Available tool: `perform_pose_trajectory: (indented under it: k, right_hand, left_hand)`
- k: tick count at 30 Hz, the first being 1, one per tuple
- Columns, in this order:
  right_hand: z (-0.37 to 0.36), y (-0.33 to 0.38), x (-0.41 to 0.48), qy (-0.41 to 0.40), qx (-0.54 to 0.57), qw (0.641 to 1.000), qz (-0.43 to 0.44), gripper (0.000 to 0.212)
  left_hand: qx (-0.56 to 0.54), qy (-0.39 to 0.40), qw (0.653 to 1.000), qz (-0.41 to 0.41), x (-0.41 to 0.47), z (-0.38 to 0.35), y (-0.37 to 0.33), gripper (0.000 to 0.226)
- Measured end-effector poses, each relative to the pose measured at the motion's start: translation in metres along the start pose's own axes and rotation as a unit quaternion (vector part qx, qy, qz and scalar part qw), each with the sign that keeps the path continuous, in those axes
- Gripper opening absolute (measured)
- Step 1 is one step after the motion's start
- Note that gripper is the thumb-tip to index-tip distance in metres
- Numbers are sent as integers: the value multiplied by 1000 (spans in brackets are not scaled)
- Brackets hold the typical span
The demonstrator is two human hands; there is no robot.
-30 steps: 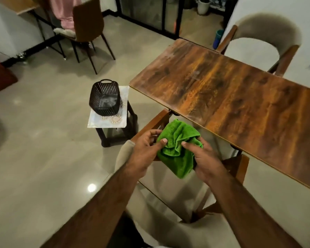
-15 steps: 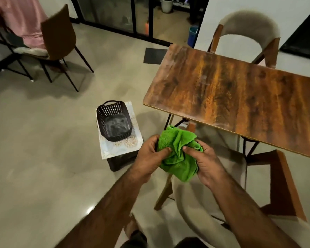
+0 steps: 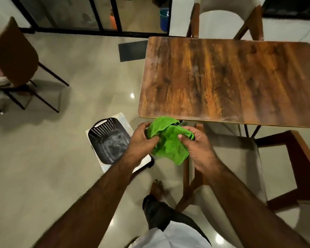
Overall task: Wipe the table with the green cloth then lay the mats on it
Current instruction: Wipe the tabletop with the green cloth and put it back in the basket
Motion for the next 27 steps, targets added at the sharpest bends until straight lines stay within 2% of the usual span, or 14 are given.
perform_pose_trajectory:
  k: [3, 7, 9, 11, 13, 14, 15, 16, 17, 19, 21, 23, 24, 27]
  right_hand:
    - [9, -1, 66, -75, -114, 991, -9, 26]
    - [31, 8, 155, -120, -252, 960, -35, 18]
    - [42, 12, 192, -122, -277, 952, -43, 18]
    - [52, 3, 226, -122, -329, 934, -67, 24]
    - [58, -18, 249, -119, -437, 885, -104, 39]
    - [56, -30, 253, -118, -513, 841, -128, 46]
    - [47, -41, 257, -130, -577, 793, -144, 50]
    - [32, -51, 260, -151, -610, 765, -142, 53]
    - [11, -60, 264, -175, -612, 760, -128, 57]
    - [-38, -78, 271, -220, -575, 781, -108, 67]
    - [-79, -92, 287, -249, -529, 802, -121, 79]
    - [-108, -96, 304, -266, -479, 823, -147, 90]
    - [-119, -97, 311, -268, -473, 824, -158, 92]
    - [-147, -108, 321, -244, -500, 818, -147, 81]
  left_hand:
    - [-41, -75, 996, 24, 66, 32, -5, 17]
    - [-37, -58, 997, 45, 155, 61, -6, 14]
    - [0, -44, 997, 62, 200, 70, 2, 26]
    - [110, -24, 990, 87, 249, 82, 27, 46]
    - [284, -14, 950, 132, 275, 85, 38, 60]
    - [340, -18, 930, 140, 279, 85, 39, 62]
    - [378, -30, 917, 125, 286, 87, 39, 61]
    - [408, -46, 908, 86, 293, 89, 35, 60]
    - [432, -54, 899, 39, 301, 93, 33, 57]
    - [470, -30, 880, -54, 322, 104, 34, 50]
    - [498, 46, 858, -115, 350, 117, 36, 50]
    - [515, 121, 837, -141, 376, 127, 41, 57]
    - [512, 139, 835, -146, 384, 133, 42, 59]
    - [442, 168, 871, -130, 393, 138, 46, 64]
Point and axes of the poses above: each hand's wrist, its own x-axis towards the middle knuckle, its own z-axis out of the back of the hand, y = z × x, the point moved 2 cm from there along x, towards the middle knuckle, and after that the axes turned 15 degrees about y, right-handed, at the moved point
